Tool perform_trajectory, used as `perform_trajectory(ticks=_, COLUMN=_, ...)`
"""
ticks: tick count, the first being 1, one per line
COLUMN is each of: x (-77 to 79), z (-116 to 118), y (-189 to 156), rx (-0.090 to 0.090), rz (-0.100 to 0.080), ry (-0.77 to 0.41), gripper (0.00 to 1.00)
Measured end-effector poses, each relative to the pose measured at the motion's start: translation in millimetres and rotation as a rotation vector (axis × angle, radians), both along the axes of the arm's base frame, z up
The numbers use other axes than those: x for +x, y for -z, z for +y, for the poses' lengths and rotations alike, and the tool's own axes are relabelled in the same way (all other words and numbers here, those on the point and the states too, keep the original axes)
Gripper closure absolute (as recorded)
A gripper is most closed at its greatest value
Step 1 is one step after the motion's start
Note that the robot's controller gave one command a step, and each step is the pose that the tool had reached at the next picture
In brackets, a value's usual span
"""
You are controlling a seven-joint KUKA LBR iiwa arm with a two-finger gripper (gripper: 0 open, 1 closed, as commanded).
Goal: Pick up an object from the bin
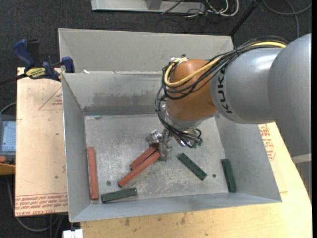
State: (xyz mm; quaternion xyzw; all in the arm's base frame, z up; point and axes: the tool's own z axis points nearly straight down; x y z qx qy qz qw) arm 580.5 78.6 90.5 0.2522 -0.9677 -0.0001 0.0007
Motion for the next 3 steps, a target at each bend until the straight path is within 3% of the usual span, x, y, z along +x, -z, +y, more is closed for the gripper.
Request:
perform_trajectory(ticks=1, x=0.5, z=1, y=-2, rx=0.001, rz=-0.002, ry=-0.002, gripper=0.0)
perform_trajectory(ticks=2, x=-38.3, z=17, y=21, rx=0.002, rz=-0.001, ry=-0.284, gripper=0.0)
perform_trajectory(ticks=3, x=-37.3, z=17, y=20, rx=0.001, rz=-0.003, ry=-0.284, gripper=1.0)
